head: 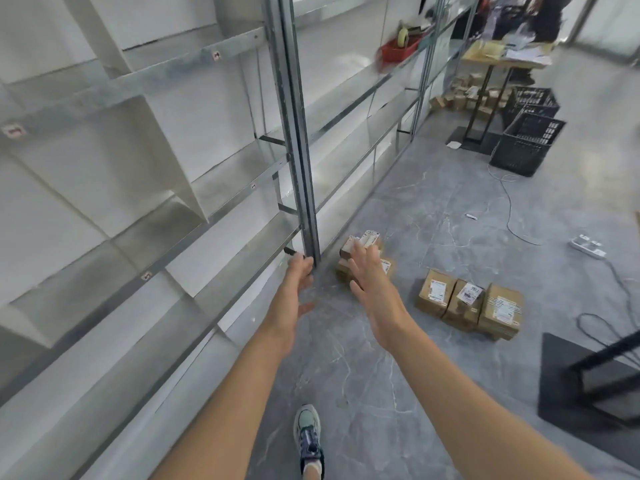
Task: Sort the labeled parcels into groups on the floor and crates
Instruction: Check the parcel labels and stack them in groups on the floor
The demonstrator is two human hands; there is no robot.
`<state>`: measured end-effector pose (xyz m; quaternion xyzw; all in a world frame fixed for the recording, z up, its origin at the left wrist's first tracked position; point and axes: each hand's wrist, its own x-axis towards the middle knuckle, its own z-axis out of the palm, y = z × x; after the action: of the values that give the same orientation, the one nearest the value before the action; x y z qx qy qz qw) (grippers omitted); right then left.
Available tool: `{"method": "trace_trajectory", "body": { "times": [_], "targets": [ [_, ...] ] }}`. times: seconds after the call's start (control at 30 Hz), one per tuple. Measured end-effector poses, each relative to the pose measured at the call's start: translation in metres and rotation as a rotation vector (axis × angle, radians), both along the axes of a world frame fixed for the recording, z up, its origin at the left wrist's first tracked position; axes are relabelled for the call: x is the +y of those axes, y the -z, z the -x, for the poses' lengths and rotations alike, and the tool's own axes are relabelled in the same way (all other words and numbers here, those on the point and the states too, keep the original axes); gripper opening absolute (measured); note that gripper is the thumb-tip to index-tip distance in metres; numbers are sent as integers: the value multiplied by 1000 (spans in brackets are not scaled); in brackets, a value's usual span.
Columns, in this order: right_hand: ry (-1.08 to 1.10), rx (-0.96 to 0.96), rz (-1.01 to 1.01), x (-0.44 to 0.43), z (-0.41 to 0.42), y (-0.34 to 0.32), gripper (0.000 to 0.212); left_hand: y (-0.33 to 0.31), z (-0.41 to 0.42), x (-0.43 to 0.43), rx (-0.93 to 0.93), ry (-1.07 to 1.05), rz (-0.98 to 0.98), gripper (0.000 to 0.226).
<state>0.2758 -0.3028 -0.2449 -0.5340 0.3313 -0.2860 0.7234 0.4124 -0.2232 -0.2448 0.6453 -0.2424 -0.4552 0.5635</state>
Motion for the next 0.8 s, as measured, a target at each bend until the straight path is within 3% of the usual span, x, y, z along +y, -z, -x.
{"method": "trace_trajectory", "body": {
  "times": [0.07,0.43,0.57,0.7,0.8],
  "targets": [
    [57,29,-24,-28,-9,12,113,12,-16,-32,8,37,-28,62],
    [275,181,-137,-164,-79,60,77,67,-118,-188,74,225,-170,66],
    [316,200,-180,-206,-96,76,74,81,-138,-238,75,270,-207,67],
    [342,226,-238,-263,-110,99,77,97,-150,-298,77,303,-266,49],
    [354,237,-279,-303,-117,114,76,114,-157,-340,63,317,-311,63]
  ]
}}
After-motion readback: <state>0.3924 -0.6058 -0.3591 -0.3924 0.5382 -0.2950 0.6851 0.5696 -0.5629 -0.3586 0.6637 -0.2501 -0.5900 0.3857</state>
